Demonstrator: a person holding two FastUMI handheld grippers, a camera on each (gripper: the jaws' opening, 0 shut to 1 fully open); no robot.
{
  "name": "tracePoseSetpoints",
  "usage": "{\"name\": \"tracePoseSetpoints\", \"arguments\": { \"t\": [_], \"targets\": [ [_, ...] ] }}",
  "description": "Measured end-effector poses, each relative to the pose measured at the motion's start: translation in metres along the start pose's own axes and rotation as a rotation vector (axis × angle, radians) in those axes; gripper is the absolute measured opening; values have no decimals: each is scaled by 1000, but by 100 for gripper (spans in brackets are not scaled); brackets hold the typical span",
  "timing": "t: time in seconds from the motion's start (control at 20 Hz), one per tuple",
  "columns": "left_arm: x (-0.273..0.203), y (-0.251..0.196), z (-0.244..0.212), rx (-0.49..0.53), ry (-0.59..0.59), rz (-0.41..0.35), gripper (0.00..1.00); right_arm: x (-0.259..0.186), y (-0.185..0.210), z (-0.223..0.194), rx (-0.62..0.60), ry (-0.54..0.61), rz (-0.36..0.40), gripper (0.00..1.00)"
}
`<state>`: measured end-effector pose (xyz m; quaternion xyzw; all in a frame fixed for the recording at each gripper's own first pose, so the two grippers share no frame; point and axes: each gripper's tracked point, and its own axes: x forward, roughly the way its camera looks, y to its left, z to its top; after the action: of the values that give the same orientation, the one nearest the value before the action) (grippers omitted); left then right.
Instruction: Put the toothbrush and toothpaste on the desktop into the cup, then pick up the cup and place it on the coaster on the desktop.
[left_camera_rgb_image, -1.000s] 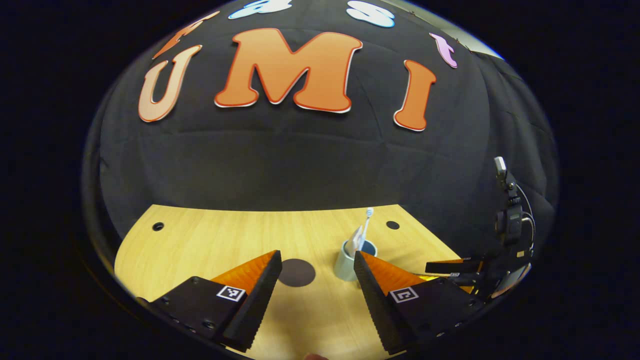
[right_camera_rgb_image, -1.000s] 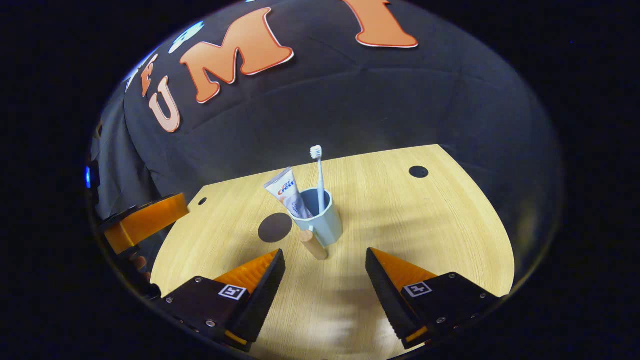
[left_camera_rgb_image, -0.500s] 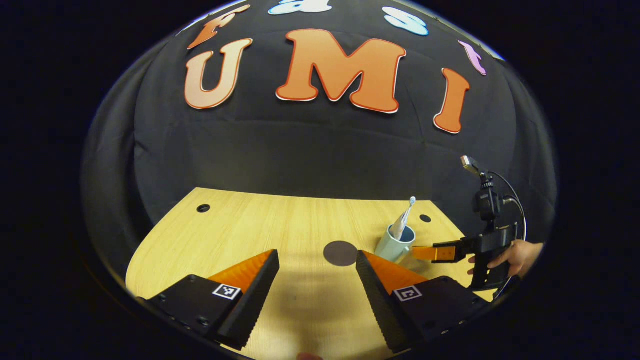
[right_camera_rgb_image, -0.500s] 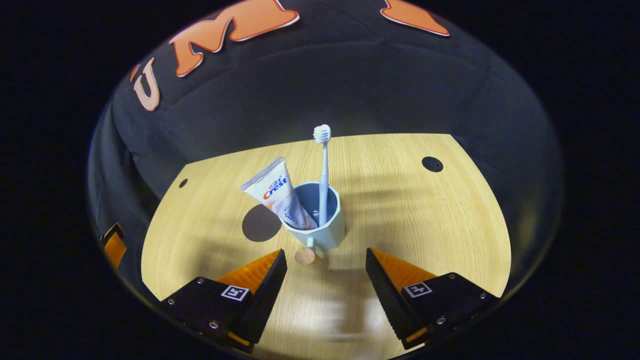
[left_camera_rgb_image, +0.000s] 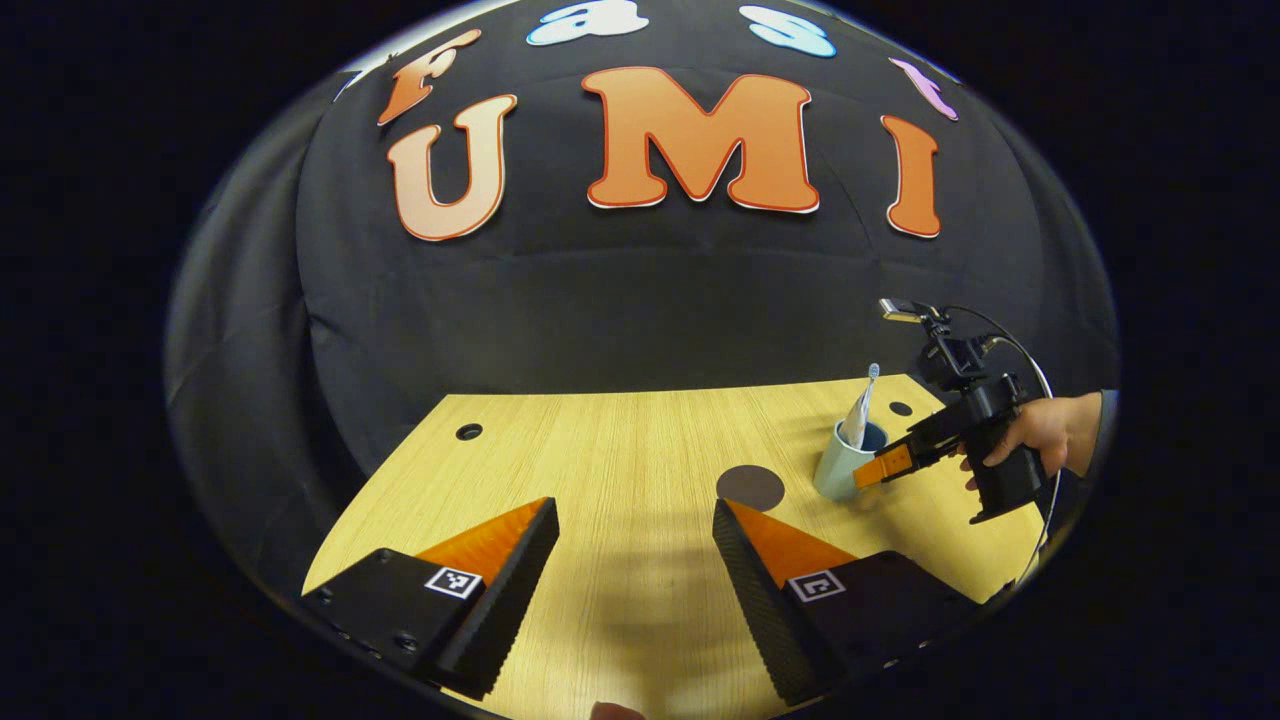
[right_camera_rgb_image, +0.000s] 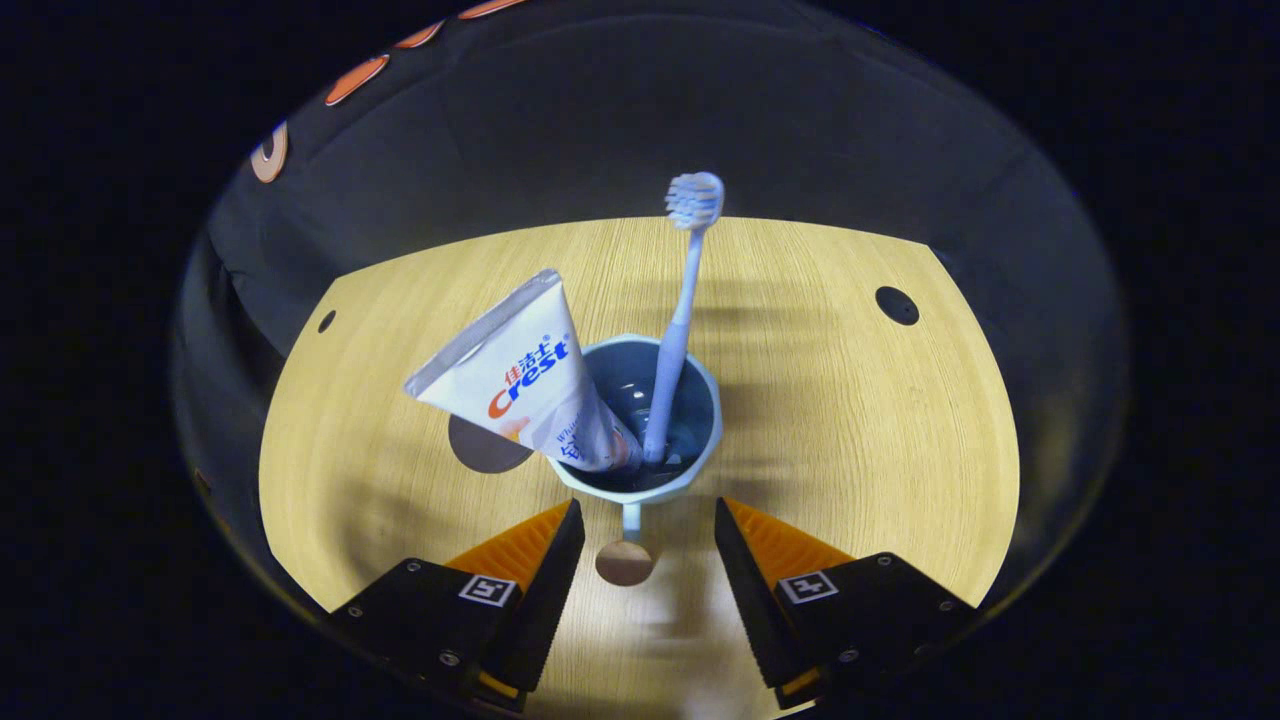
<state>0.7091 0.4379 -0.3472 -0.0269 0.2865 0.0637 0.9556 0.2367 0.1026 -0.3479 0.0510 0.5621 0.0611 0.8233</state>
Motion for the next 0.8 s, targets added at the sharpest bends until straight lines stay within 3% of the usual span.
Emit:
{"name": "tracePoseSetpoints", "arguments": {
  "t": [0.05, 0.1, 0.2, 0.25, 0.3, 0.4, 0.45, 0.8],
  "targets": [
    [-1, 1, -2, -8, 4, 0, 95, 2, 0, 0, -7, 17, -12, 70],
    [-1, 2, -6, -17, 11, 4, 95, 5, 1, 1, -10, 29, -14, 71],
    [-1, 6, -10, -36, 20, 12, 95, 7, 4, -4, -7, 57, -23, 57],
    [-1, 7, -11, -44, 24, 15, 95, 8, 4, -8, -1, 78, -24, 47],
    [0, 8, -13, -50, 30, 16, 95, 6, 4, -3, -3, 66, -31, 28],
    [0, 10, -15, -58, 38, 18, 95, 6, 3, -4, -4, 78, -38, 31],
    [0, 12, -16, -59, 39, 22, 95, 6, 4, -4, -7, 81, -39, 24],
    [-10, 15, -16, -57, 38, 24, 95, 4, 5, -1, -20, 57, -41, 17]
  ]
}}
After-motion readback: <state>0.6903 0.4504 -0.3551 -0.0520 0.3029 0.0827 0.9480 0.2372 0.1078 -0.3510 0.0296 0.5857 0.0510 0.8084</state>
